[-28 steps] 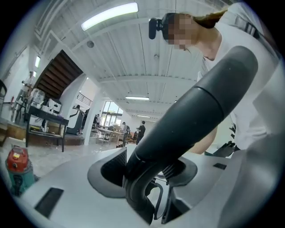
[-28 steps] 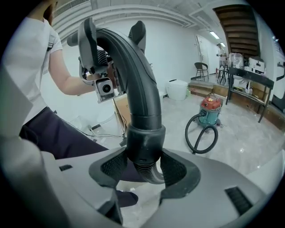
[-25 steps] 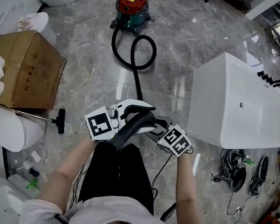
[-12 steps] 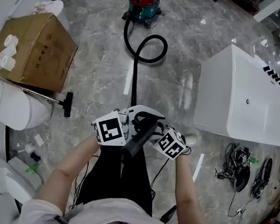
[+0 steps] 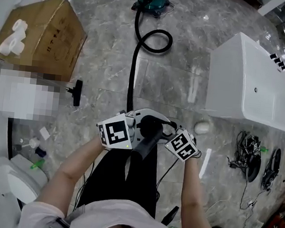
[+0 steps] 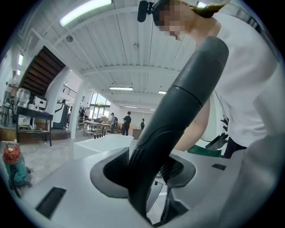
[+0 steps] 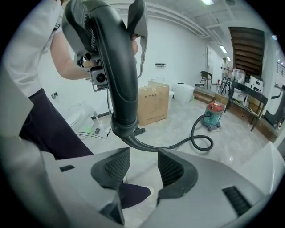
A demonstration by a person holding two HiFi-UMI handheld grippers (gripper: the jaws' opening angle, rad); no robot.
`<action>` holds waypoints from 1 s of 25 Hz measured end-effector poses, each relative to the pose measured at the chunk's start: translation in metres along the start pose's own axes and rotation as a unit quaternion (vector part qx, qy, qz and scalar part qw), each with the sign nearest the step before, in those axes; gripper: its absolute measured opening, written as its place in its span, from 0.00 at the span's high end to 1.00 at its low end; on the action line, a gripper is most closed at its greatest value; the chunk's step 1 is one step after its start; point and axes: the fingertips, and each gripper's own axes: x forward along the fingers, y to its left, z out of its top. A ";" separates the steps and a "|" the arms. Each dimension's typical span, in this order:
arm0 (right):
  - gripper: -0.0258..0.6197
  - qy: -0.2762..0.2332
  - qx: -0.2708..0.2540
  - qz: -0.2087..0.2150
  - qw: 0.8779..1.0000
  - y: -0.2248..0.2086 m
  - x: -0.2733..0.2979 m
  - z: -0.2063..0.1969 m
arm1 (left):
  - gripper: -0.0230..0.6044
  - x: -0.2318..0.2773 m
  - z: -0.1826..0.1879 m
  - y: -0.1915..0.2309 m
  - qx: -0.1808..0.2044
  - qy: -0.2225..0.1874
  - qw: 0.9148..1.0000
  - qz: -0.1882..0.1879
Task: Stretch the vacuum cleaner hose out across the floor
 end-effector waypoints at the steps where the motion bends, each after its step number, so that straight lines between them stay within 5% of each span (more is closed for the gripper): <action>1: 0.65 0.002 0.002 -0.007 1.000 0.012 -0.002 0.000 | 0.66 -0.006 -0.003 -0.012 -0.003 0.000 1.000 -0.003; 10: 0.65 -0.024 0.037 -0.047 0.998 0.081 -0.032 -0.008 | 0.66 -0.023 -0.014 -0.076 -0.016 0.001 1.000 -0.001; 18: 0.54 -0.123 0.021 0.031 0.992 0.139 -0.032 0.018 | 0.66 -0.003 -0.005 -0.117 -0.001 -0.011 1.000 0.024; 22: 0.53 -0.208 0.025 0.038 0.977 0.172 -0.063 0.021 | 0.66 0.024 -0.002 -0.162 0.013 -0.006 0.999 0.042; 25: 0.54 -0.216 -0.016 0.044 0.975 0.209 -0.087 0.015 | 0.66 0.047 0.006 -0.204 0.018 -0.008 0.998 0.058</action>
